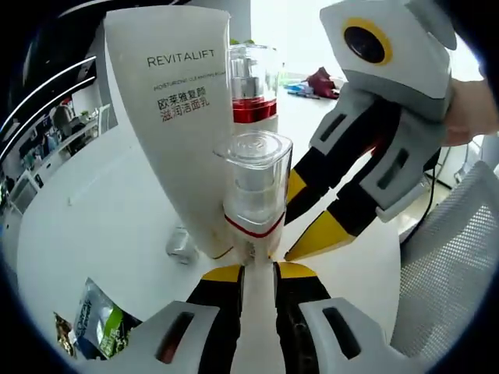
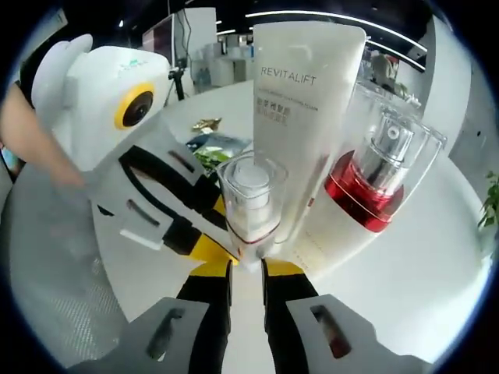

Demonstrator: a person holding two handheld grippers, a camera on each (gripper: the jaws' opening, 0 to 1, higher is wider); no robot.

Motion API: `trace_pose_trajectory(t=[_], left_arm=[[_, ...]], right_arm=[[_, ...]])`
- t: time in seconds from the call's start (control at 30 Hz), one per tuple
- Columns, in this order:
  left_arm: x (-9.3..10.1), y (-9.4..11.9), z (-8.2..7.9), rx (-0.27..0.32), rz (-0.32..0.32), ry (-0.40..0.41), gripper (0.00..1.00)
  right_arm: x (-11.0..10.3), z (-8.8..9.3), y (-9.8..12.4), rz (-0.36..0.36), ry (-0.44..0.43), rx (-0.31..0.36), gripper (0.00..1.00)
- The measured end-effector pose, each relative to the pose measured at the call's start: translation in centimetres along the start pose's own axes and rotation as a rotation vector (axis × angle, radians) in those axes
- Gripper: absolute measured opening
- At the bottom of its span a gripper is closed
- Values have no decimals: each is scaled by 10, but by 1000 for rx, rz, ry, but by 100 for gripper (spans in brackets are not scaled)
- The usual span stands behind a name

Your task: Arrange the skincare products in the storage area until every visible bottle or jar stands upright without overlapping.

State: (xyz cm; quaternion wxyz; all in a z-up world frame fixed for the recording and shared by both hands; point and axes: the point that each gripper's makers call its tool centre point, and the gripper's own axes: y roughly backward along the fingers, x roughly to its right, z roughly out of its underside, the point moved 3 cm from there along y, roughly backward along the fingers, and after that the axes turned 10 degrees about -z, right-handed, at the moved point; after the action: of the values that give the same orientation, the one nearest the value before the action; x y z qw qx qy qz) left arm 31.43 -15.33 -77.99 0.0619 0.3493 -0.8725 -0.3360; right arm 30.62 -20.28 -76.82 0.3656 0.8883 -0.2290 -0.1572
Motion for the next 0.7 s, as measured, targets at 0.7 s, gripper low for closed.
trace_pose_trajectory(t=[0.7], left_arm=[[-1,21,-5,9,-22,5,18]], right_arm=[[-10,0,16,19,9,-23,21]])
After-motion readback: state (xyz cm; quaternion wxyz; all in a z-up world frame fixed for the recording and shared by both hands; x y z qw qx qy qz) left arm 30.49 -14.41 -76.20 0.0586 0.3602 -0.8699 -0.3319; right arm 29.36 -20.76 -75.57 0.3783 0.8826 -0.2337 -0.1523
